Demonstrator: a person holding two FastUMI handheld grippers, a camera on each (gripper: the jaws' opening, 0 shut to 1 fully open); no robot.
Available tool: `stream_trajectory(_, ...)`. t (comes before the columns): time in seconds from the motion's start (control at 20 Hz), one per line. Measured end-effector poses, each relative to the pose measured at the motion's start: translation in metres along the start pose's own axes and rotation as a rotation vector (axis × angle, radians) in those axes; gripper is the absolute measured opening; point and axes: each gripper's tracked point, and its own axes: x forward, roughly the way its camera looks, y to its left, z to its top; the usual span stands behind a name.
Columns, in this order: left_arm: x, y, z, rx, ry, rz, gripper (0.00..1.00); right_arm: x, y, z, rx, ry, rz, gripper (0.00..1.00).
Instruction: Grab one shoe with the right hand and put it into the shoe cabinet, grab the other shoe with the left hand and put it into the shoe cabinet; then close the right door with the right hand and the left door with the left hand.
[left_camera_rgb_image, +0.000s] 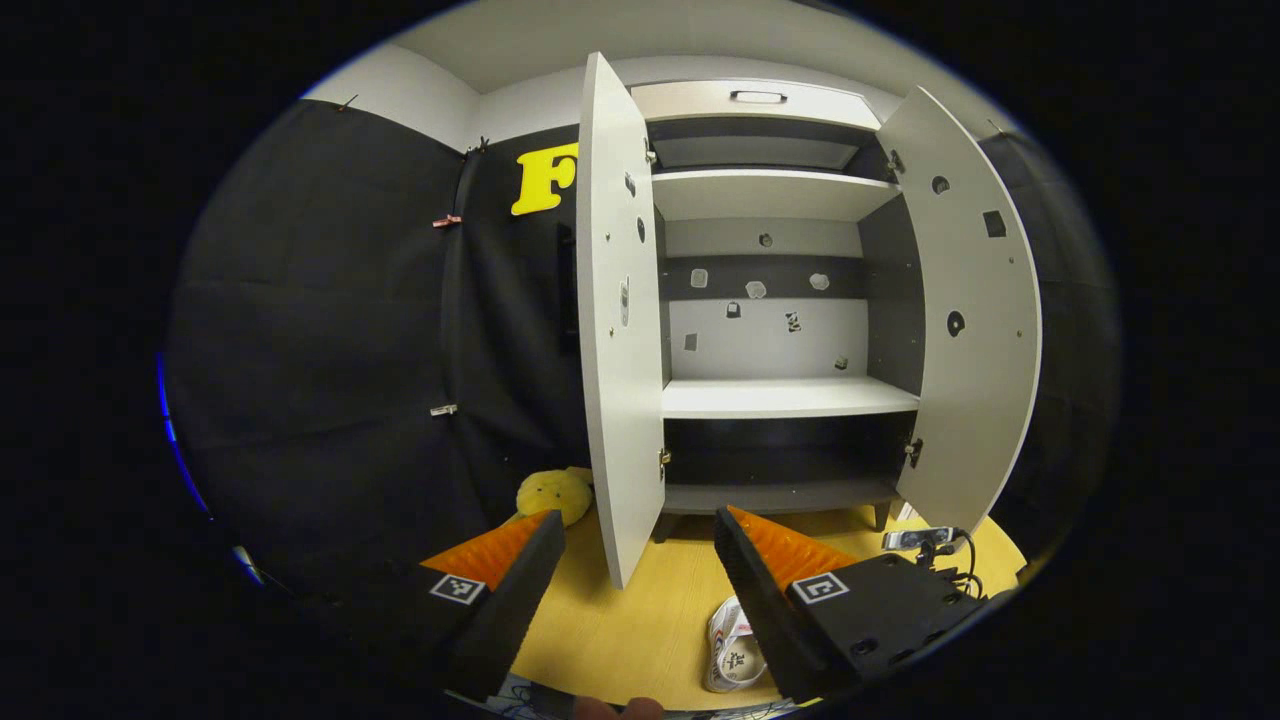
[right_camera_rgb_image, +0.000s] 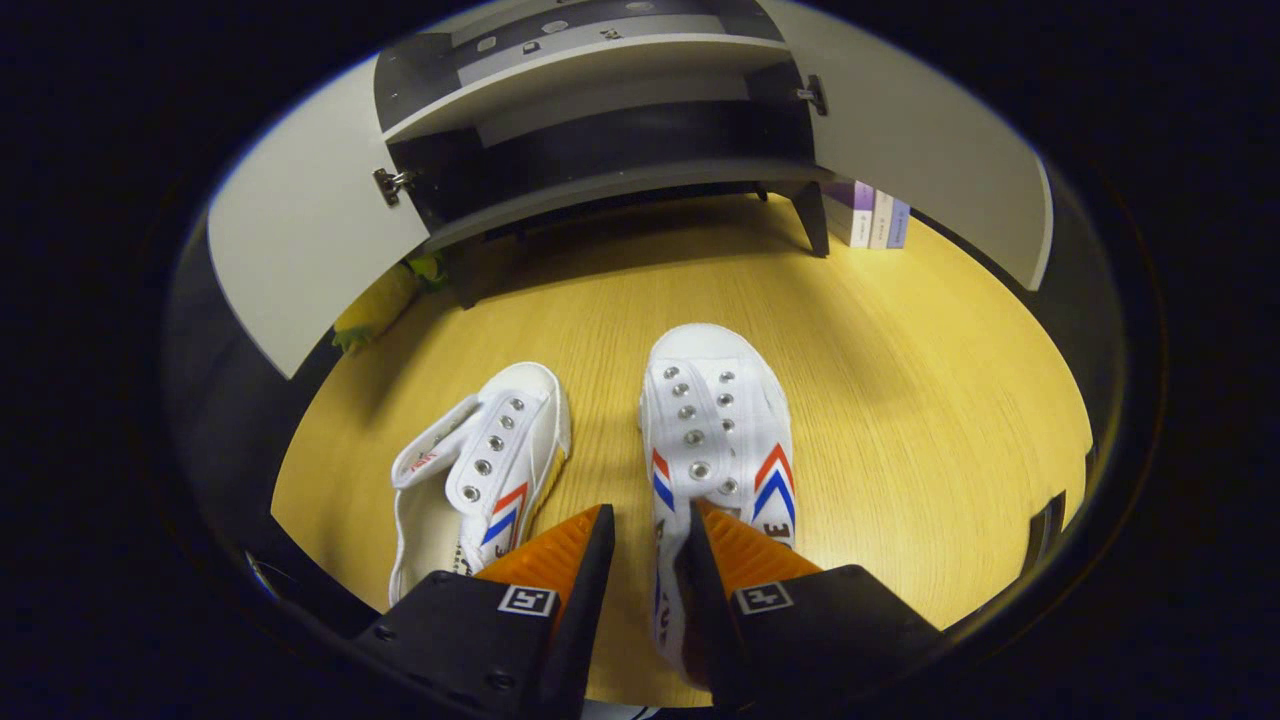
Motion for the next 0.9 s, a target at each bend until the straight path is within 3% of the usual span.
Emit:
stream_trajectory(0.05, 0.0, 0.002, -0.001, 0.001, 0.001, 0.004, 0.95, -0.009, 0.003, 0.004, 0.014, -0.019, 0.008, 0.44)
stream_trajectory(0.1, 0.001, 0.004, -0.003, 0.0, 0.001, 0.005, 0.95, -0.013, 0.002, 0.006, 0.01, -0.031, 0.01, 0.53)
stream_trajectory(0.15, 0.004, 0.006, -0.004, -0.002, 0.004, 0.007, 0.95, -0.008, 0.002, 0.004, 0.001, -0.026, 0.009, 0.44)
stream_trajectory(0.3, 0.009, 0.01, -0.007, -0.014, 0.01, 0.016, 0.95, 0.014, 0.001, -0.001, 0.022, 0.013, 0.002, 0.43)
stream_trajectory(0.6, 0.008, 0.017, -0.02, -0.009, 0.028, 0.03, 0.95, 0.04, -0.001, 0.025, -0.028, -0.139, -0.01, 0.35)
stream_trajectory(0.7, 0.007, 0.02, -0.03, -0.002, 0.044, 0.036, 0.95, 0.052, -0.002, 0.036, -0.013, -0.176, -0.021, 0.19)
stream_trajectory(0.9, 0.005, 0.021, -0.046, -0.004, 0.081, 0.043, 0.95, 0.067, -0.001, 0.053, 0.022, -0.183, 0.032, 0.08)
